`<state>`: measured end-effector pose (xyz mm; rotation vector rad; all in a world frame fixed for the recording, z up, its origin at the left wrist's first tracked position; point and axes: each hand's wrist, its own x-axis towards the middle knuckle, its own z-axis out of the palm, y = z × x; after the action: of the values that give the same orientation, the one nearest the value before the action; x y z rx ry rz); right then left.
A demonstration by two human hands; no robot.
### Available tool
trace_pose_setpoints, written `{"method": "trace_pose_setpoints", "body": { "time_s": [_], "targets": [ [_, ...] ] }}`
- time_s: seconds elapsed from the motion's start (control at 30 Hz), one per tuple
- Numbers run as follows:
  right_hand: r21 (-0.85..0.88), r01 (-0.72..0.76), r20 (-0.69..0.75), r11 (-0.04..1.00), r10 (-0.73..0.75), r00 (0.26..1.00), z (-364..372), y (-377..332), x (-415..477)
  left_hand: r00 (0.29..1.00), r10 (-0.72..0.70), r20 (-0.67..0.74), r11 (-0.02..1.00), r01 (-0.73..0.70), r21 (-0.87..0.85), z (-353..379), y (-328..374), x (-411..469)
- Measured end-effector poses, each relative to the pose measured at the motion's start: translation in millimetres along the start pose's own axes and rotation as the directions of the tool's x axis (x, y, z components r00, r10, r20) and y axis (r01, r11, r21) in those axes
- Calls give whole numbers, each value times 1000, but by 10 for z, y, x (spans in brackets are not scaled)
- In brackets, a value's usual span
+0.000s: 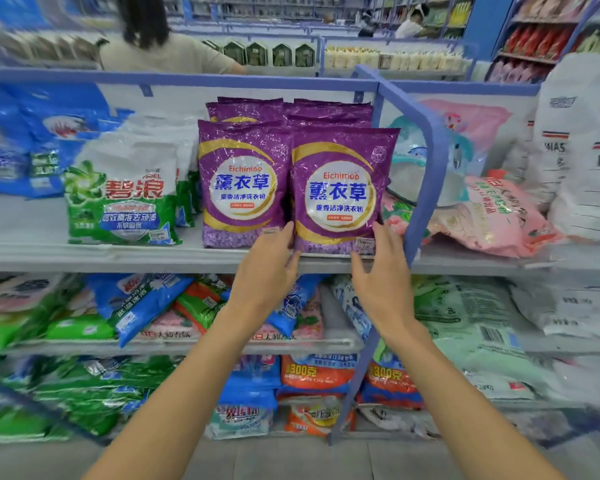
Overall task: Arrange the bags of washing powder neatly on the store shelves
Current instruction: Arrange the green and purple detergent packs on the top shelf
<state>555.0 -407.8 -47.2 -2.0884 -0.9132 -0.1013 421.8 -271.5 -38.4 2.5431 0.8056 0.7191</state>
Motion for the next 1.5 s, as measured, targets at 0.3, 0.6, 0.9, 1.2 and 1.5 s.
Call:
{"method": "trace_pose_setpoints", "body": {
  "time_s": [0.3,0.6,0.9,1.2,1.5],
  "targets": [
    [-106,179,315,978,-138,939,6,188,-846,973,-214,85,944,183,273,-236,-112,-1177],
    [-25,227,422,973,-196,885,230,-71,-1316,943,-333,-8,897,320,304,-599,-512,-2066],
    [74,252,542,965,-251,802,988,-905,-1855,863,-488,-128,811,503,299,-1177,-1248,-2931],
    [190,318,634,929,-363,683,2197,-2276,-2516,727,-639,-250,711,683,169,-2060,-2339,-3753],
    [216,388,703,896,-418,575,3305,-3479,-3130,604,-731,-317,619,783,62,-2693,-3535,-4533]
  ]
}}
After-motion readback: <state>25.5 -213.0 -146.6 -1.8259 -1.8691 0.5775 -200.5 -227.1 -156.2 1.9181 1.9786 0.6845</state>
